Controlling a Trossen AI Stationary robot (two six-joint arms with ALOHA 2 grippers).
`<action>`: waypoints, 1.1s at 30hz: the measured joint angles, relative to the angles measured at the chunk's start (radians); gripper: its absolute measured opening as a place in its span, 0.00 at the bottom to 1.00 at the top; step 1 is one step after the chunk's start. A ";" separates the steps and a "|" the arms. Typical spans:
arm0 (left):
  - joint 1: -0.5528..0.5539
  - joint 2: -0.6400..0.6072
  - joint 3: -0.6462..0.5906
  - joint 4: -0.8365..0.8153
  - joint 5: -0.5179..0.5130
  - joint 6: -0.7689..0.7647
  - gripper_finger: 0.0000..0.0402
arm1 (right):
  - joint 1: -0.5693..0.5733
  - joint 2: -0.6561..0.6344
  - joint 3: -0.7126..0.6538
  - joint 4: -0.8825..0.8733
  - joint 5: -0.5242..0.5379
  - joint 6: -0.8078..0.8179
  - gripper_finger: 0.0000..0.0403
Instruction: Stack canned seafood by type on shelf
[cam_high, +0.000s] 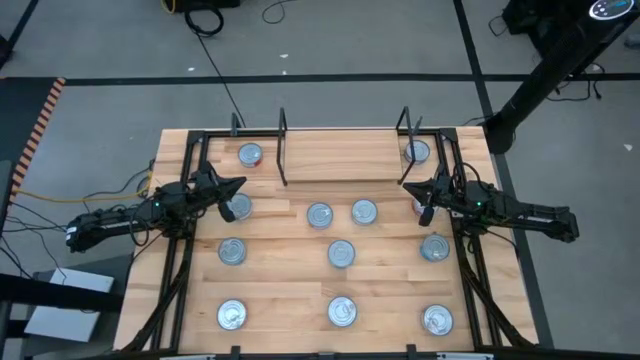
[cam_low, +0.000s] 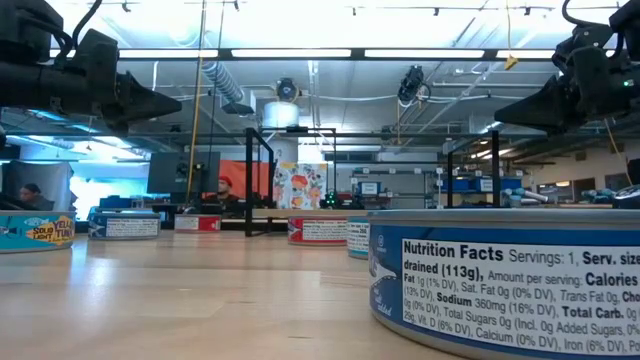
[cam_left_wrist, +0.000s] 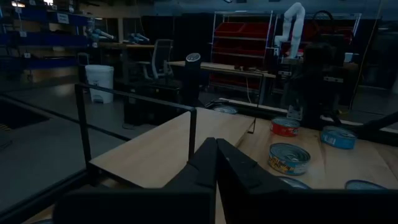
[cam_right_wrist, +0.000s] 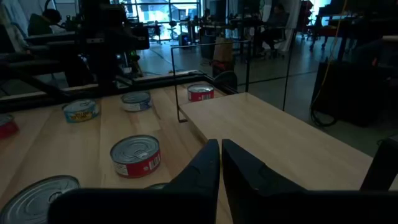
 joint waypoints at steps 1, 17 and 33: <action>0.000 0.000 0.000 0.000 0.000 0.000 0.03 | 0.000 0.000 0.000 0.000 0.000 0.000 0.08; 0.000 0.000 0.000 0.082 0.000 0.000 0.03 | 0.000 0.000 0.000 0.000 0.000 0.000 0.08; 0.000 0.023 0.000 0.383 0.012 -0.105 0.03 | 0.000 0.000 0.000 0.000 0.000 0.000 0.08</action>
